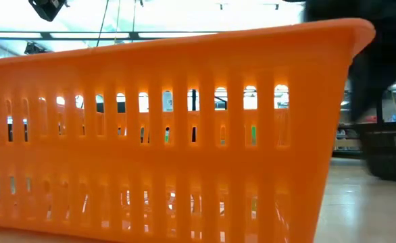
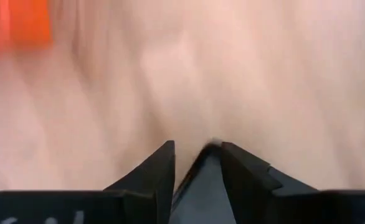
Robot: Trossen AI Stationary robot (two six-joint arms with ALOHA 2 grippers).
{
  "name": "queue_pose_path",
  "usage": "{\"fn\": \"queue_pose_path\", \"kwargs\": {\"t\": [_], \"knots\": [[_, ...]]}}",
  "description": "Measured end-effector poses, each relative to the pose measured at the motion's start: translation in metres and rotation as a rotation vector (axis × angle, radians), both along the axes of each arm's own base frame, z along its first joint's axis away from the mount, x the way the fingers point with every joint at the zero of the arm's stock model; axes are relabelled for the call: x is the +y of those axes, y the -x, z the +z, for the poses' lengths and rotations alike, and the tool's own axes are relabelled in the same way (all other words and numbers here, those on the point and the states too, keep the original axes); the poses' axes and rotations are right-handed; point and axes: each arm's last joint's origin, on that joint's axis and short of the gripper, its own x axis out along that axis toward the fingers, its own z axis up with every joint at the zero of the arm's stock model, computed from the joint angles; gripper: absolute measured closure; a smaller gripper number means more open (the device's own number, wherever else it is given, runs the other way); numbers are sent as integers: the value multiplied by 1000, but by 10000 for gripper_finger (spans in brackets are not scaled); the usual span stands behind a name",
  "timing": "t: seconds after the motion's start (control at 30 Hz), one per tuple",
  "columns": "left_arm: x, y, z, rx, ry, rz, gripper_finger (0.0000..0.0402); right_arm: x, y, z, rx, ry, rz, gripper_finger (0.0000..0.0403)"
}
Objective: Stack baskets on shelf by color
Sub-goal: Put the bottom right black basket on the shelf
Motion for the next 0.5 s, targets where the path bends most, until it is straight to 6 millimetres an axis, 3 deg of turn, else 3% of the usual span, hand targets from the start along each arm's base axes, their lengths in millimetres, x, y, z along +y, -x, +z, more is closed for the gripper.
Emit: {"fn": "queue_pose_path", "kwargs": {"t": [0.27, 0.4, 0.5], "knots": [[-2, 2, 0, -1, 9, -9, 285, -38, -38, 28, -81, 74, 68, 270], [-4, 4, 0, 0, 7, -22, 285, -36, -39, 45, -14, -9, 118, 270], [-5, 5, 0, 0, 6, -28, 285, -19, -25, 52, 113, -102, 197, 270]]}}
